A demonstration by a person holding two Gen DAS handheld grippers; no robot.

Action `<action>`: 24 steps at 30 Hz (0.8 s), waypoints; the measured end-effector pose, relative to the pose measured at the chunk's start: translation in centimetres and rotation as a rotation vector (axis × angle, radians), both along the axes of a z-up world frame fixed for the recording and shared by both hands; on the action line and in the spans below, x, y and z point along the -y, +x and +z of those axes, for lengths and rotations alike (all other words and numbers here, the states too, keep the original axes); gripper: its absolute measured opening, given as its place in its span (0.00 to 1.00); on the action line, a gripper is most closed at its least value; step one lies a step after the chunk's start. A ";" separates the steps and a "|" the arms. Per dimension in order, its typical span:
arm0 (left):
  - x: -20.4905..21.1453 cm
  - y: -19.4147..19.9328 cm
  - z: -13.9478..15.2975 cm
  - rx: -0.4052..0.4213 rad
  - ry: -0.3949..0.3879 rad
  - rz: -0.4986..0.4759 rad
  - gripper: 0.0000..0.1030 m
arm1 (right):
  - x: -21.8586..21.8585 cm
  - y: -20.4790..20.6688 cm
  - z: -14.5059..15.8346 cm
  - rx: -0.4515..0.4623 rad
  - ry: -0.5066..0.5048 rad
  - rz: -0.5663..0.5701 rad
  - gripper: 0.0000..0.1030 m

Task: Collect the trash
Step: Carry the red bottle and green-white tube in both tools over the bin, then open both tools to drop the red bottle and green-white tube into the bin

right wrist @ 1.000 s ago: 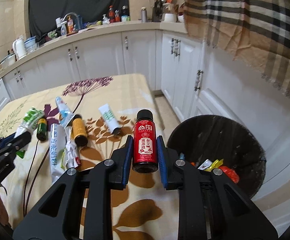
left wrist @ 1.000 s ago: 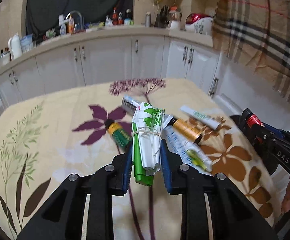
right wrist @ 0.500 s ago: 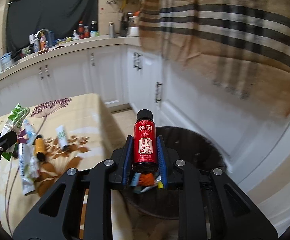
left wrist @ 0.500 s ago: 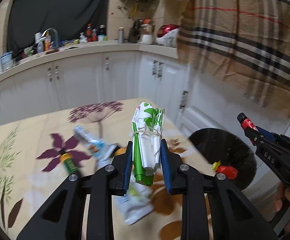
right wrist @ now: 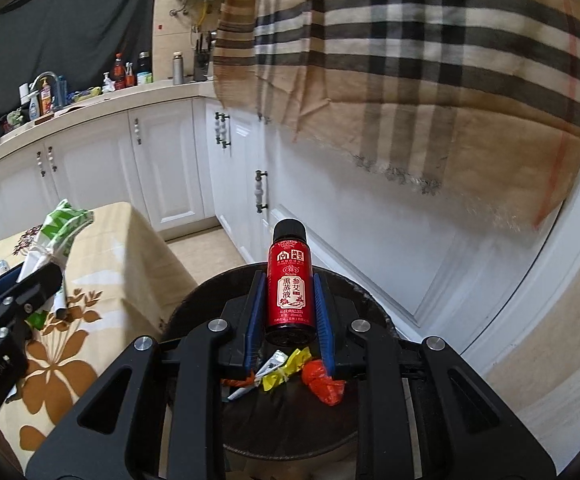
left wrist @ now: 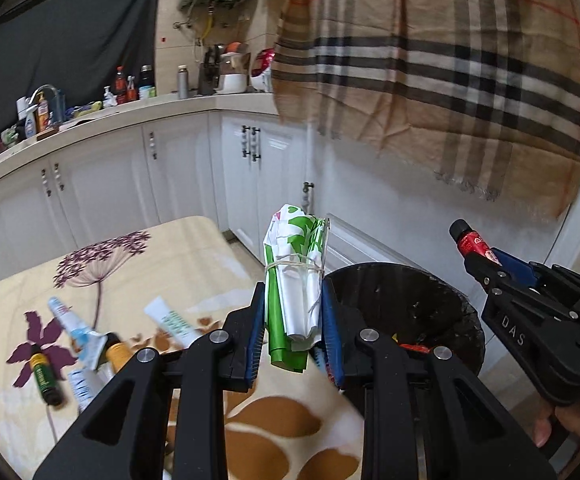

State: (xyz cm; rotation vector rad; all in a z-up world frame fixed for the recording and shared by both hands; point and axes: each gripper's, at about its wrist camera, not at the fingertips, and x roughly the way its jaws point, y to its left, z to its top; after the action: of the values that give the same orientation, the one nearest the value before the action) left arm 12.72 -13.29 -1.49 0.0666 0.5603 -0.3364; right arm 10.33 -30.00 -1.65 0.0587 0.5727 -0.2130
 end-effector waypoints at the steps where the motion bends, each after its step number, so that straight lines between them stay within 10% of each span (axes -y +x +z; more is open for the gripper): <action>1: 0.5 0.3 -0.1 -0.003 0.001 -0.005 0.27 | 0.2 0.0 -0.1 -0.001 0.002 -0.003 0.22; 13: 4.9 3.6 -1.5 -0.027 0.045 -0.056 0.28 | 2.4 1.7 -1.7 -0.014 0.005 -0.068 0.23; 24: 3.8 3.6 -1.4 -0.054 0.037 -0.030 0.52 | 2.5 1.7 -1.9 -0.025 0.014 -0.075 0.23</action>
State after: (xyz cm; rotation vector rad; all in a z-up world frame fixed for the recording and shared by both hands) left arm 16.33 -17.12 -2.92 0.1021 0.6196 -0.3574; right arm 12.04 -32.53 -3.59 0.0908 0.5976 -0.2831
